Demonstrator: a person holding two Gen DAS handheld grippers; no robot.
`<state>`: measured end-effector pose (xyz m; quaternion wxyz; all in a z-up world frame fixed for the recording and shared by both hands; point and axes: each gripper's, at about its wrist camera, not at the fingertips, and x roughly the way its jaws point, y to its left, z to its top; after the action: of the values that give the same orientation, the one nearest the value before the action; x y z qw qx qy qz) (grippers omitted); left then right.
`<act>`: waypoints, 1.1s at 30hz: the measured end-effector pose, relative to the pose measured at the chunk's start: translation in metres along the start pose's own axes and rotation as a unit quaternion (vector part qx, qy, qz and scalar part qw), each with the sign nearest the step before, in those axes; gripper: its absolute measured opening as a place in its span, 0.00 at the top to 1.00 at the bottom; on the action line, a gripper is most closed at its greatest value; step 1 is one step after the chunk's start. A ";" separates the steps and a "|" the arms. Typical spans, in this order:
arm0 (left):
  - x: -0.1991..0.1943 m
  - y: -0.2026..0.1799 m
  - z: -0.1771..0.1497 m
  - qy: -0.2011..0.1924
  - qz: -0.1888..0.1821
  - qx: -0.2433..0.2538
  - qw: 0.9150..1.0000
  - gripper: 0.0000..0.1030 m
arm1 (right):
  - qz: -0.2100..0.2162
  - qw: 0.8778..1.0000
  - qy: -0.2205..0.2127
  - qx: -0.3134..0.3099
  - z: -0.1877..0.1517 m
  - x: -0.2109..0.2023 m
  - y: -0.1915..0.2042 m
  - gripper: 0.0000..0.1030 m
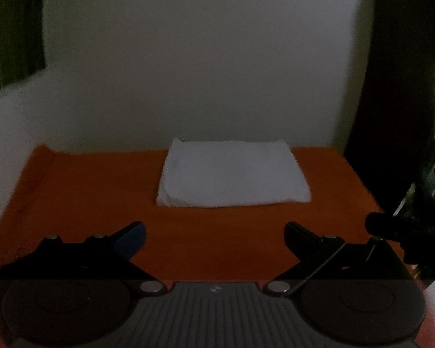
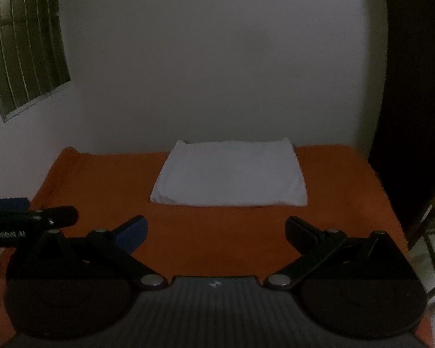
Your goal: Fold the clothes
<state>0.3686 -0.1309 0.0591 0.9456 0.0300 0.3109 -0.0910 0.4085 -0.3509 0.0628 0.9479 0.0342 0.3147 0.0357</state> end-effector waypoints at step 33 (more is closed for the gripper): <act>-0.235 0.021 -0.228 0.042 0.046 -0.059 0.996 0.00 | -0.037 0.998 0.032 -0.050 -0.243 -0.260 0.110 0.00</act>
<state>0.0536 -0.0487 0.0150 0.9349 -0.0082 0.3537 -0.0275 0.0504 -0.2543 0.0326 0.9386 -0.0265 0.3435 0.0171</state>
